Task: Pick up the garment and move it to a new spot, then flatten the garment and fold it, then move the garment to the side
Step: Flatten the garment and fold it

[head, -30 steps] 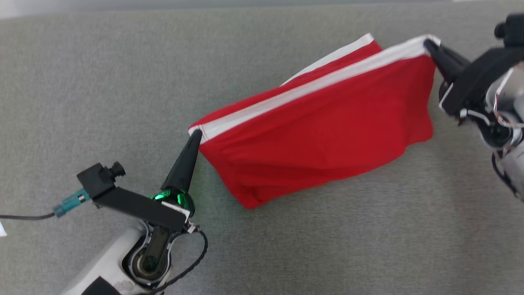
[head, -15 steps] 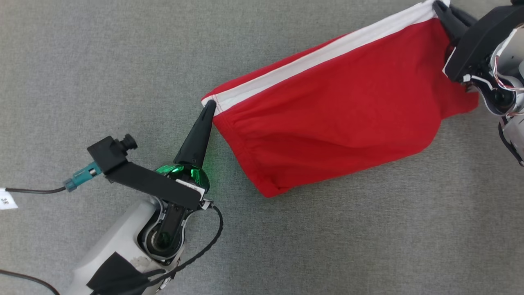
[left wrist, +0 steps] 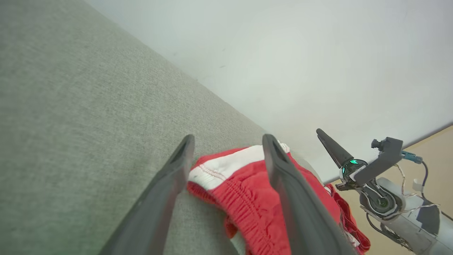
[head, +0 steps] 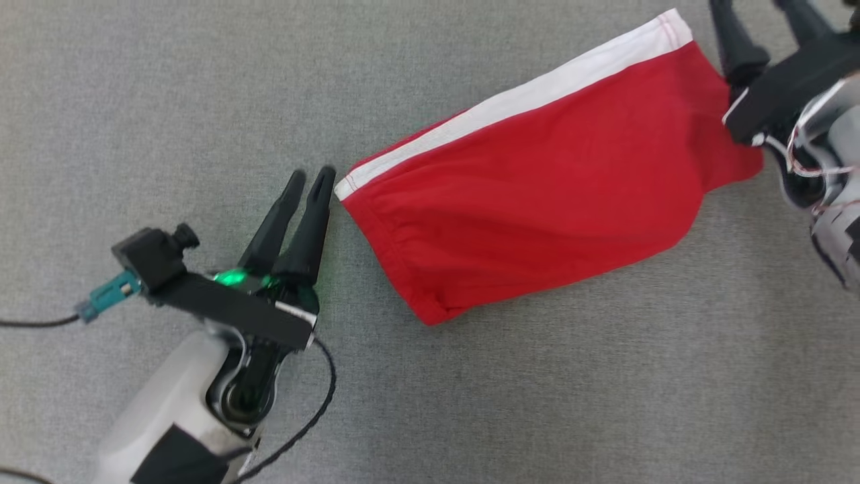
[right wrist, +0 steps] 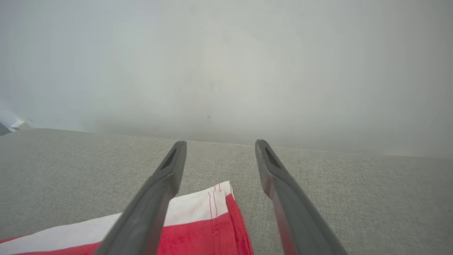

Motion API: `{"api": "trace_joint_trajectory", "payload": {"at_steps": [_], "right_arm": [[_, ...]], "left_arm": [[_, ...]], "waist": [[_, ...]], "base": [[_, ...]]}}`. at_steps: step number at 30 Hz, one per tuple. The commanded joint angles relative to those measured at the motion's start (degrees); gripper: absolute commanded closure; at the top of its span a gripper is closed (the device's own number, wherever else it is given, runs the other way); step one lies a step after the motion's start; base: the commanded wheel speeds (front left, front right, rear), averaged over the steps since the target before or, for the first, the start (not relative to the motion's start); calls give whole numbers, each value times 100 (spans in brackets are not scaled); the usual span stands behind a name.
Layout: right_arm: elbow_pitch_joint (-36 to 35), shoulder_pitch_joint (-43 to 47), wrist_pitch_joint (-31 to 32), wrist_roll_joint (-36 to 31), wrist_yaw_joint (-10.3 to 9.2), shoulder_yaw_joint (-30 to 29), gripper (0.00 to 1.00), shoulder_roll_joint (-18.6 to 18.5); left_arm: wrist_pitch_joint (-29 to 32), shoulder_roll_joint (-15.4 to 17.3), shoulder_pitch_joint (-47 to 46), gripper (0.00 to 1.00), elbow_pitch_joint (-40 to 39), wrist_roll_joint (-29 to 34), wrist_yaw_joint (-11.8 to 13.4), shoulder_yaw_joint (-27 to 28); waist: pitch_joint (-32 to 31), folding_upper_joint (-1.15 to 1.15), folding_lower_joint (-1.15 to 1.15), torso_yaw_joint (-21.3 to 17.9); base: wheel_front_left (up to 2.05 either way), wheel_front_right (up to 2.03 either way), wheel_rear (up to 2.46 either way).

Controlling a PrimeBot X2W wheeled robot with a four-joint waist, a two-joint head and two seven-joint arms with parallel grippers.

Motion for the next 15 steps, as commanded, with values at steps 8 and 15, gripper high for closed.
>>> {"api": "trace_joint_trajectory", "payload": {"at_steps": [8,15], "right_arm": [[-953,1243,-121,-456,-7,-955,0,-147],[-1652,2624,-124,-1070,-7,-1817,0,-93]], "left_arm": [[-15,-21,1203,0,-654,2065,564,983],[-16,-219,2278,0,-1421,3433,834,1384]], "waist": [[-641,-1,-1,-326],[-1254,-1,-1,-408]], "base": [[0,0,0],[0,0,0]]}}
